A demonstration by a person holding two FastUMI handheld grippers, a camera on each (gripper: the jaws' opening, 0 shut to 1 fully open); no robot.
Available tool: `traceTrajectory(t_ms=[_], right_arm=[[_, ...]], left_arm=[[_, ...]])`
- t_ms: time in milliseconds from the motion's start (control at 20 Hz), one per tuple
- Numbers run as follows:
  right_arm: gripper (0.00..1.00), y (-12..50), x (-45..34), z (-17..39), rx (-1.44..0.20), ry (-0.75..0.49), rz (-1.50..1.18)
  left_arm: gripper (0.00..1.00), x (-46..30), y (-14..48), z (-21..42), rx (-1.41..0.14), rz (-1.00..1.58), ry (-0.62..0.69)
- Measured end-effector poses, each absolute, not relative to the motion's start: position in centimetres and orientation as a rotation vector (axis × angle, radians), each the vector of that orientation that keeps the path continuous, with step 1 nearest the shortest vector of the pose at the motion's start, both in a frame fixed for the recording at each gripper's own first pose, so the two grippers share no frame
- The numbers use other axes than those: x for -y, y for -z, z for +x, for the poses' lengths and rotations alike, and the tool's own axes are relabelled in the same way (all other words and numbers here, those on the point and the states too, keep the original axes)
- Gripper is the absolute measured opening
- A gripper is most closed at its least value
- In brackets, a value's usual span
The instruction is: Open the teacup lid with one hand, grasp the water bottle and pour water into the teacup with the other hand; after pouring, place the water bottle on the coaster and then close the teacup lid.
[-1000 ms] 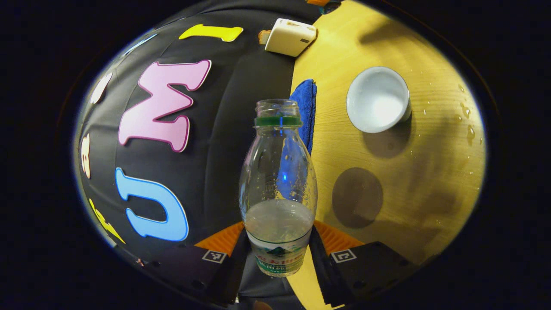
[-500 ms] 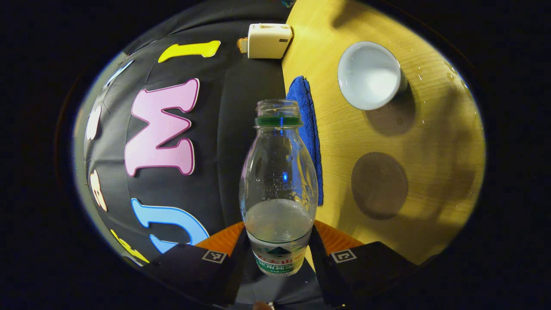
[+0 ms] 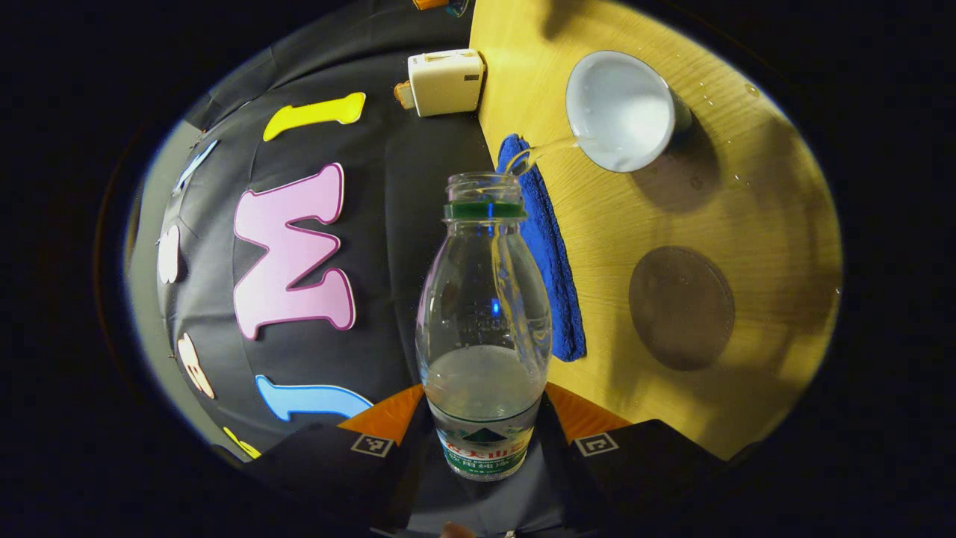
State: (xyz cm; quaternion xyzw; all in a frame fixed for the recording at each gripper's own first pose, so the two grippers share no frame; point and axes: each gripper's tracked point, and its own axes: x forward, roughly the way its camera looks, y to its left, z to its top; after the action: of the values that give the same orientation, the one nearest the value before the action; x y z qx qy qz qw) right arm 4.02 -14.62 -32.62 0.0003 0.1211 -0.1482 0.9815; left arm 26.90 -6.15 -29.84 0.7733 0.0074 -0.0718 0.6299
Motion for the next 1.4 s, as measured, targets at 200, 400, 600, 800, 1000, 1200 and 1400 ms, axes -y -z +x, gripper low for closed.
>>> traceTrajectory(t_ms=[200,400,600,800,1000,1200,1400], right_arm=[[0.31,32.7,14.5,3.8,-0.245,0.294,-0.006],[0.36,32.7,14.5,3.8,-0.246,0.289,-0.011],[0.36,32.7,14.4,3.7,-0.247,0.289,-0.012],[0.31,32.6,14.3,3.8,-0.24,0.287,-0.017],[0.31,32.4,14.2,3.7,-0.233,0.284,-0.012],[0.36,32.2,14.1,3.7,-0.227,0.283,-0.014],[0.26,32.1,14.1,3.6,-0.225,0.285,-0.015]], left_arm=[[0.73,6.6,29.1,27.2,0.033,1.814,0.144],[0.73,7.0,28.1,27.3,0.1,1.845,0.138],[0.72,7.5,27.2,27.4,0.166,1.877,0.136],[0.72,8.1,25.7,27.6,0.241,1.888,0.119],[0.67,8.8,24.3,28.0,0.325,1.918,0.1],[0.72,9.4,23.2,28.0,0.409,1.954,0.088],[0.72,10.0,21.8,28.3,0.485,2.005,0.085]])
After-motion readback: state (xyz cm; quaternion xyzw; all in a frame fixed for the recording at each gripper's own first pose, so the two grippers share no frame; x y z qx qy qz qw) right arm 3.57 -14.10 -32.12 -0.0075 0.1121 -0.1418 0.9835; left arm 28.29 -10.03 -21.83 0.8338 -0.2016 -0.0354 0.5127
